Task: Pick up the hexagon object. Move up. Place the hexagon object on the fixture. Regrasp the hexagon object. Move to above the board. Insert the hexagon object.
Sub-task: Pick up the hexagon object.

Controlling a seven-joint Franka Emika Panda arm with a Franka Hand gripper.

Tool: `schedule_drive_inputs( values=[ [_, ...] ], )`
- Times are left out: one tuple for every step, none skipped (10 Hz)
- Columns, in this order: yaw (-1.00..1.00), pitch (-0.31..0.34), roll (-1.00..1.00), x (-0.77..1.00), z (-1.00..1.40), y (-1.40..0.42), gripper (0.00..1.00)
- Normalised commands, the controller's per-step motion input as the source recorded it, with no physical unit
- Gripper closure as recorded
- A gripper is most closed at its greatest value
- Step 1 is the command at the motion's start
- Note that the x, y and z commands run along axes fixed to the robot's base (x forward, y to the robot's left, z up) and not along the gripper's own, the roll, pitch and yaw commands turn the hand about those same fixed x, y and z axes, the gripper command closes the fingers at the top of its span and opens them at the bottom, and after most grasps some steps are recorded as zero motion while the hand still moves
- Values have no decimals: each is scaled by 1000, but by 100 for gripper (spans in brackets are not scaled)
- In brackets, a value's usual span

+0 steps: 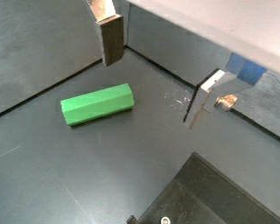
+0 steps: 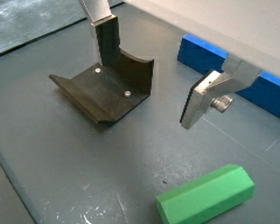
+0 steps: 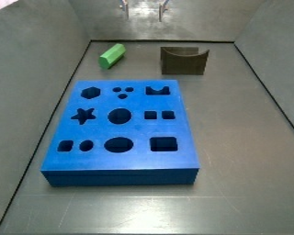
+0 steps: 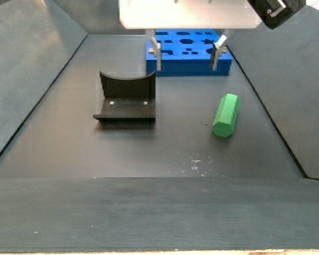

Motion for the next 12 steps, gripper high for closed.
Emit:
schedule_drive_inputs(
  values=[
    [-586,0,20,-500,-46,-71,0],
    [-903,14,-40,-157,-160,0,0],
    [-954,0,0,-134,-157,0,0],
    [-934,0,-6,-154,-226,0,0],
    [-766,-83,-6,-251,-117,0,0],
    [0,6,0,0,0,0,0],
    [0,-317,163,-103,-754,-94,0],
    [-63,-277,103,-277,-1000,-23,0],
    [-91,-283,91,-269,-1000,0,0],
    [-220,-280,31,-306,-997,0,0],
    [-389,-343,0,-509,-889,0,0],
    [-114,-237,34,-374,-349,0,0]
  ],
)
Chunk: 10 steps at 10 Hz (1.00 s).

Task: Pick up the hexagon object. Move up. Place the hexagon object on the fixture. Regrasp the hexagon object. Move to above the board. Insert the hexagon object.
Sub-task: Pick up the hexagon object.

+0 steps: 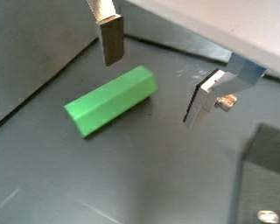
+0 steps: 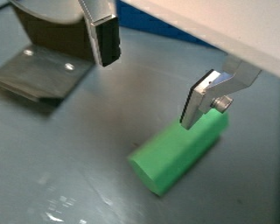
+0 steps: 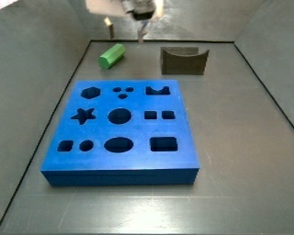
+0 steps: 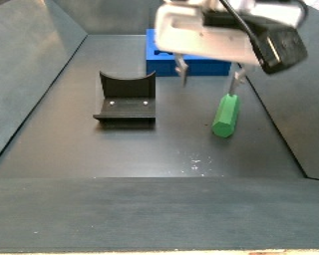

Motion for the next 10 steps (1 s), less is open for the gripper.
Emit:
schedule_drive_inputs(
  values=[
    [0,0,0,0,-43,0,0],
    [43,-231,131,-329,-831,100,0],
    [77,-309,0,-383,-786,260,0],
    [31,-60,-31,-83,-217,60,0],
    [0,-9,-31,0,0,0,0],
    [0,0,0,0,-34,0,0],
    [0,-246,0,-237,-580,9,0],
    [0,-251,-6,-191,-440,29,0],
    [0,0,0,0,0,0,100],
    [0,0,29,0,0,0,100]
  ],
)
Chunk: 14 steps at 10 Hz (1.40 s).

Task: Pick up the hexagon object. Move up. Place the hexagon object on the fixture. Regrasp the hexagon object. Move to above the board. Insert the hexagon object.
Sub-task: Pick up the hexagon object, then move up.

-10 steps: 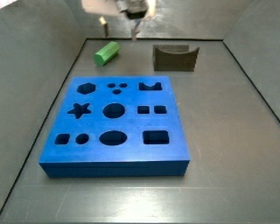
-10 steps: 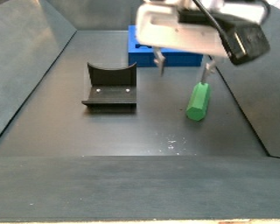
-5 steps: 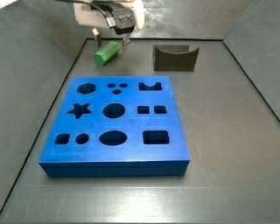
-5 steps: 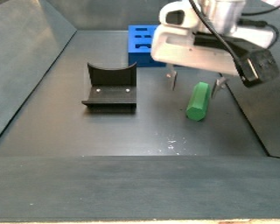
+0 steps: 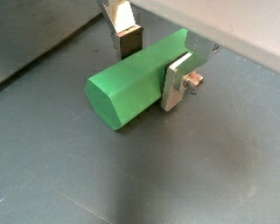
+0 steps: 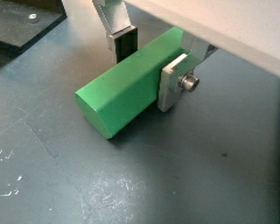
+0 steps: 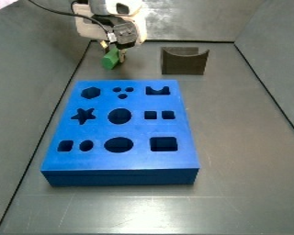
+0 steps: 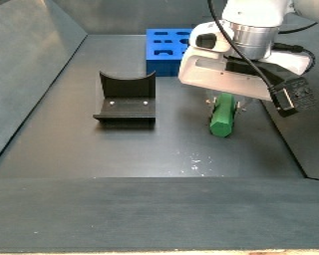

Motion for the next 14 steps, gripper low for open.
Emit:
schedule_drive_inputs(
  values=[
    [0,0,0,0,0,0,100],
    [0,0,0,0,0,0,100],
    [0,0,0,0,0,0,100],
    [0,0,0,0,0,0,100],
    [0,0,0,0,0,0,100],
    [0,0,0,0,0,0,100],
    [0,0,0,0,0,0,100],
    [0,0,0,0,0,0,100],
    [0,0,0,0,0,0,100],
    [0,0,0,0,0,0,100],
    [0,0,0,0,0,0,100],
    [0,0,0,0,0,0,100],
    [0,0,0,0,1000,0,100],
    [-21,15,-2,-31,1000,-7,100]
  ],
)
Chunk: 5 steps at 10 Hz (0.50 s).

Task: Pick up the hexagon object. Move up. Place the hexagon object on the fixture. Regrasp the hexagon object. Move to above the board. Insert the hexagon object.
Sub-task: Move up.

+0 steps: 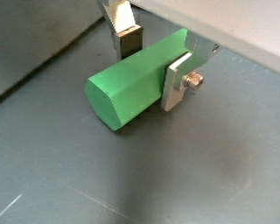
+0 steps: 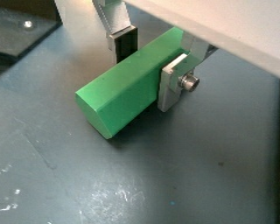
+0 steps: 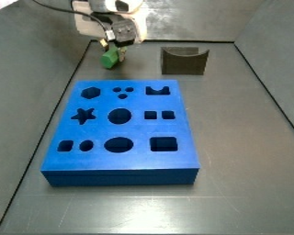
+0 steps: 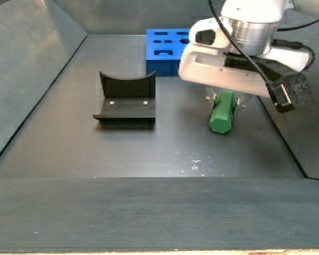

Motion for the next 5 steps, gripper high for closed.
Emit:
schedule_drive_inputs(
  values=[
    [-25,34,2,-53,935,-3,100],
    [-27,35,11,-43,843,5,100],
    [-29,49,23,-29,696,11,100],
    [-30,54,34,-26,576,15,100],
    [-32,55,45,-27,452,14,100]
  ],
)
